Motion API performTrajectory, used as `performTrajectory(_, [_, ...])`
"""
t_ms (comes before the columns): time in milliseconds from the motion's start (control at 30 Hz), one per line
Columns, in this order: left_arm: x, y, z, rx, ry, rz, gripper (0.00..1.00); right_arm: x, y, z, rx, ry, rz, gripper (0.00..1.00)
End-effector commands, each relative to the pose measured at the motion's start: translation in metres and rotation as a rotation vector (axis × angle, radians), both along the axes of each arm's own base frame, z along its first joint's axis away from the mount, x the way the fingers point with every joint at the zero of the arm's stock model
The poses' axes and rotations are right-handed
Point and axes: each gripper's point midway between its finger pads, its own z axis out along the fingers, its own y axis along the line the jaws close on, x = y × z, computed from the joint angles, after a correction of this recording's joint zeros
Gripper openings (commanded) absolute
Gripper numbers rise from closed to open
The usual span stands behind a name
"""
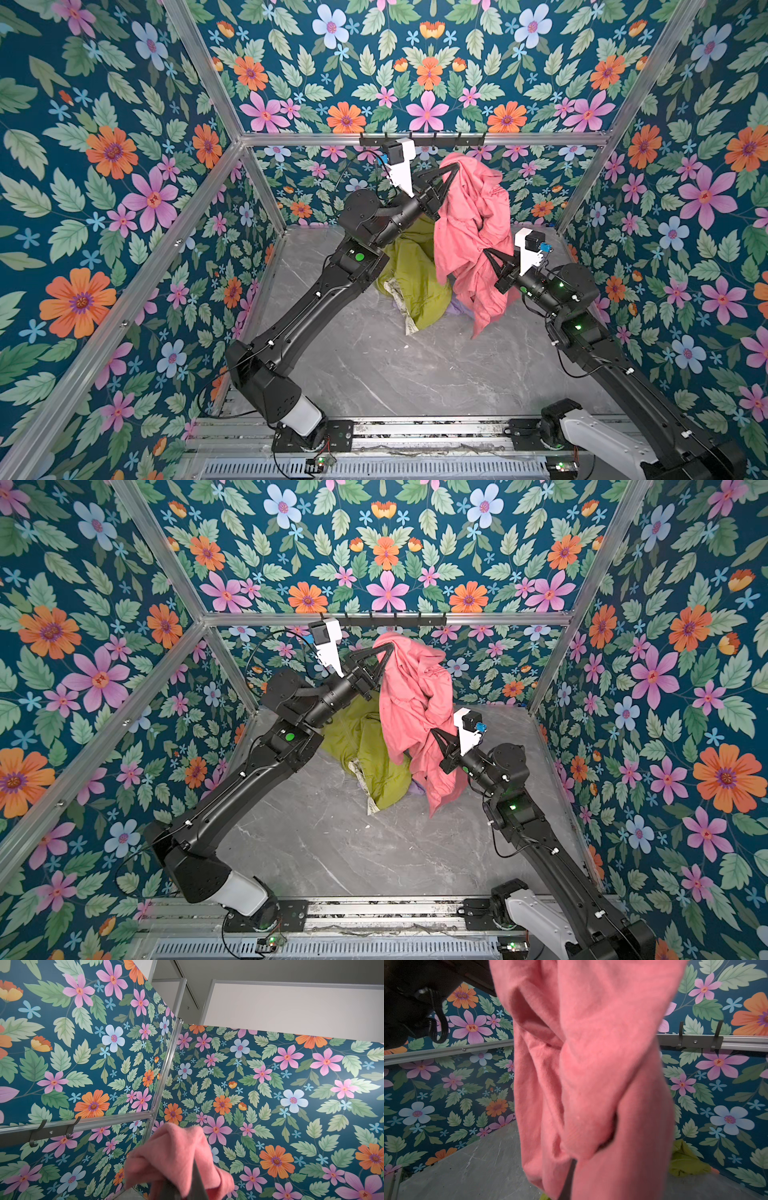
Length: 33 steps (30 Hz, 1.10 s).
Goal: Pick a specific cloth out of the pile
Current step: 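Hold the pink cloth up with both grippers, pulling it clear of the pile, then carry the pink cloth with both grippers toward the robot and lower it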
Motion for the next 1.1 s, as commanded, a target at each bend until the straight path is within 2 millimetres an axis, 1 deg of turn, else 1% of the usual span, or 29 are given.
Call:
performTrajectory(0, [-0.006,0.01,0.01,-0.023,-0.039,0.025,0.0,-0.005,-0.002,0.016,0.011,-0.049,-0.007,0.0])
performTrajectory(267, [-0.017,0.023,0.016,-0.039,-0.052,0.044,0.0,-0.013,-0.004,0.02,0.012,-0.054,0.003,0.0])
performTrajectory(367, [-0.021,0.027,0.015,-0.036,-0.048,0.046,0.0,-0.017,-0.003,0.021,0.015,-0.053,0.013,0.0])
performTrajectory(700, [-0.029,0.04,-0.008,-0.012,0.015,0.066,0.0,-0.027,-0.001,0.026,0.029,-0.037,0.052,0.0])
performTrajectory(933, [-0.04,0.052,-0.02,0.007,0.042,0.075,0.0,-0.041,0.0,0.027,0.034,-0.027,0.081,0.0])
performTrajectory(1067, [-0.042,0.058,-0.027,0.004,0.067,0.083,0.0,-0.048,-0.001,0.031,0.038,-0.028,0.084,0.0])
